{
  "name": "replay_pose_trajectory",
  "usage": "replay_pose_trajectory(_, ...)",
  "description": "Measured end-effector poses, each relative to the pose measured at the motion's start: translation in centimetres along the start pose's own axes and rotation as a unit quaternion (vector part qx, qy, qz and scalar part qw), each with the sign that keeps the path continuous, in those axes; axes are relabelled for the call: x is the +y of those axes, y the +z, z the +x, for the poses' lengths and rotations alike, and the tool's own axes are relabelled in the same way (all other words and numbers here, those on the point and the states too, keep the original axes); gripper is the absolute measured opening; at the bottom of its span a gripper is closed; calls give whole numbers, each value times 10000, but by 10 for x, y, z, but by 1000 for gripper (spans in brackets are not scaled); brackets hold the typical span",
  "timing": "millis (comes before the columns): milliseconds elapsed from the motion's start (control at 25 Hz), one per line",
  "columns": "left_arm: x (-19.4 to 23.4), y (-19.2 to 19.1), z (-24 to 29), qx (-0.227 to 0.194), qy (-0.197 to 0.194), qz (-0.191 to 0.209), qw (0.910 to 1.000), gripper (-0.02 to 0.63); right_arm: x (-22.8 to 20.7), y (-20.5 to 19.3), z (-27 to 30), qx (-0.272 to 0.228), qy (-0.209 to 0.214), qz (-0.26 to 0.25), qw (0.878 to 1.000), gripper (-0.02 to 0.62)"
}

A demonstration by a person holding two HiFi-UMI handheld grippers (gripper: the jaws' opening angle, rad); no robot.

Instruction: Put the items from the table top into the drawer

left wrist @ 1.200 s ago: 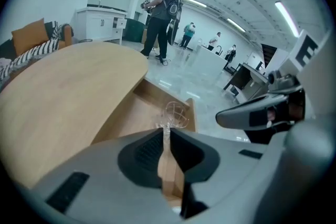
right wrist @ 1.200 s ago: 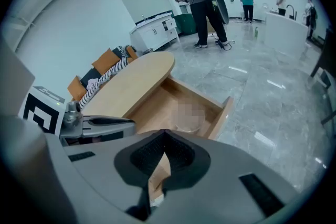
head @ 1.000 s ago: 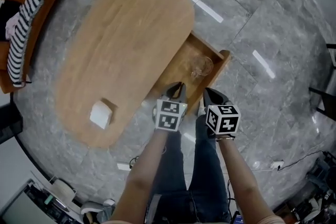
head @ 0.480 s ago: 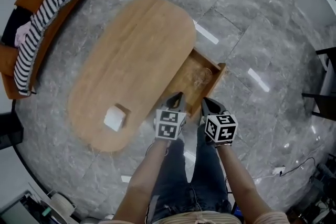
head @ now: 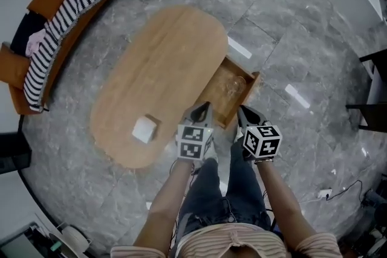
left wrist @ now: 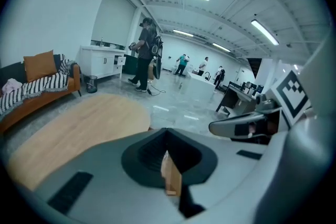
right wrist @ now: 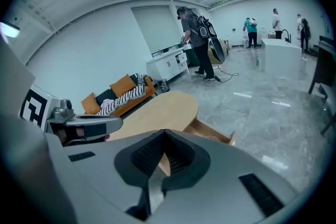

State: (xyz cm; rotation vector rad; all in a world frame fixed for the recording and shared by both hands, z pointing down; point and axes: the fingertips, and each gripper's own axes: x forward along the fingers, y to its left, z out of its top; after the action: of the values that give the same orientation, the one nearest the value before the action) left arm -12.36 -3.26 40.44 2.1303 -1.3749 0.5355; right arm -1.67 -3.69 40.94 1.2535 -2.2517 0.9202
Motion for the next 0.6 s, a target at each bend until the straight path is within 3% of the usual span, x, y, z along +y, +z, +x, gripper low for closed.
replay_pose_trajectory(600,-28,19,-57,-301,-208,34,9993,14,45,19,-65,-543,45,-30,9985,8)
